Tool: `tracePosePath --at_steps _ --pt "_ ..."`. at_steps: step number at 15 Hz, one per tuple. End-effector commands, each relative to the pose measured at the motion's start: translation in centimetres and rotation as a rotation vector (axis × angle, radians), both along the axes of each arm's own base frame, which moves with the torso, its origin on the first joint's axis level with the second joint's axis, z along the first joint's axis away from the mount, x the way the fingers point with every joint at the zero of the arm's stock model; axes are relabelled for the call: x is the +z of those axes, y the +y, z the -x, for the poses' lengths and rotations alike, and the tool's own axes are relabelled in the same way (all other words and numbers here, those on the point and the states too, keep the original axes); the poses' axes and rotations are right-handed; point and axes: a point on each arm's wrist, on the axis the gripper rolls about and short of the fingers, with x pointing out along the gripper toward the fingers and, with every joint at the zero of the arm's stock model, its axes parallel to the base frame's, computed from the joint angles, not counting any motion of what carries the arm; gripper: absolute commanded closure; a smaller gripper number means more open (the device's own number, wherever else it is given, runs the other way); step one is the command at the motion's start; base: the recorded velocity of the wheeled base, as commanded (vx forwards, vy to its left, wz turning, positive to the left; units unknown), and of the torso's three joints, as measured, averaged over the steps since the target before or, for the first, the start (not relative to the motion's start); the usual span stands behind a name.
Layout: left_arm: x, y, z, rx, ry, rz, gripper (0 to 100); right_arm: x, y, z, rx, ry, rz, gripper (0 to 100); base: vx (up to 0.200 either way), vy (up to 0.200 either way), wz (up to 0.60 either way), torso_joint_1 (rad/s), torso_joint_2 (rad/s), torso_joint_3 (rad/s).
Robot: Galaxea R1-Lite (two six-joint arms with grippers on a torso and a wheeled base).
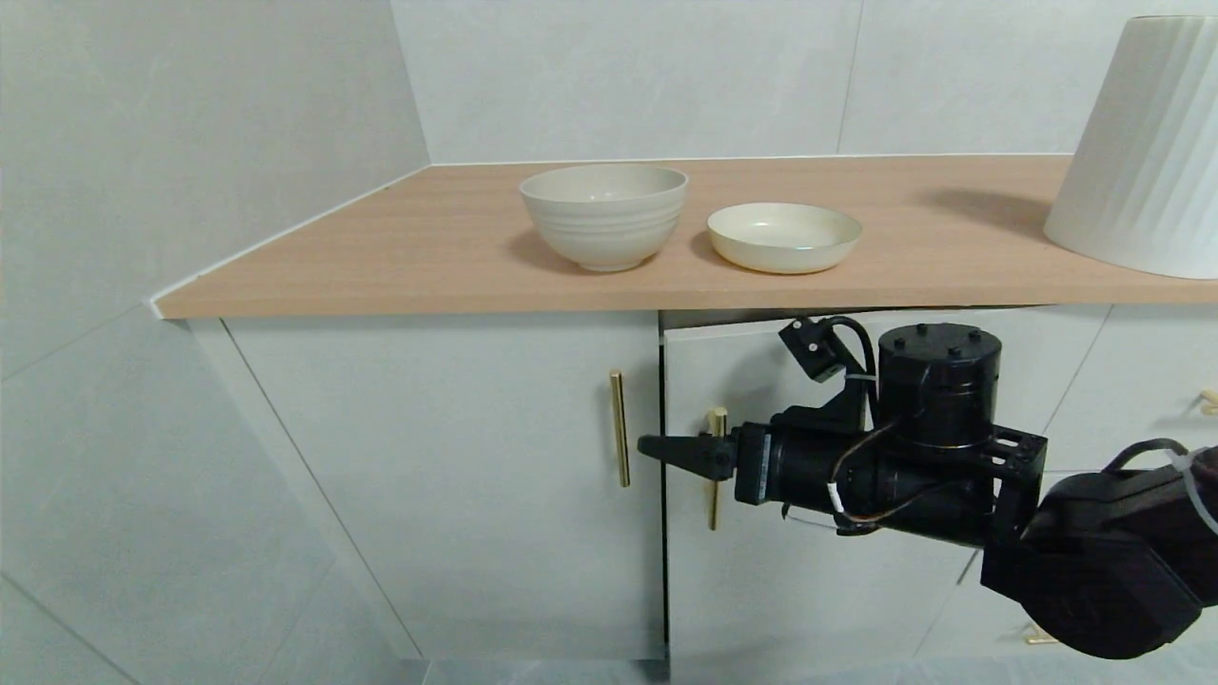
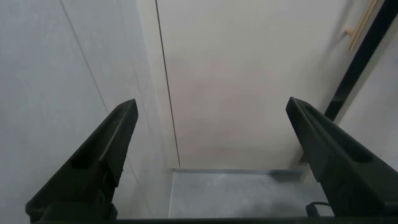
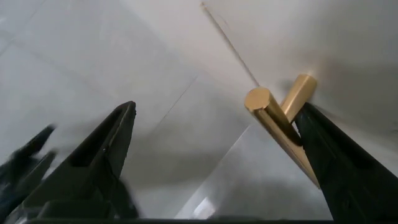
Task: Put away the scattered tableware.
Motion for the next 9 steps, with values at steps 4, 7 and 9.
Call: tracePosePath --at_steps 4,7,9 --pt "0.0 0.0 0.0 0.000 -0.001 0.000 0 2.4 -2.7 1.9 0.170 0.067 -0.061 0 0.000 0.000 0.00 0.000 0.00 0.000" --pt "0.0 0.0 0.0 0.000 -0.001 0.000 0 2.5 -3.6 2.1 0.218 0.076 -0.069 0 0.000 0.000 0.00 0.000 0.00 0.000" --pt "0.0 0.0 0.0 0.000 0.000 0.000 0 2.3 -3.6 2.1 0.219 0.080 -0.067 0 0.000 0.000 0.00 0.000 0.00 0.000"
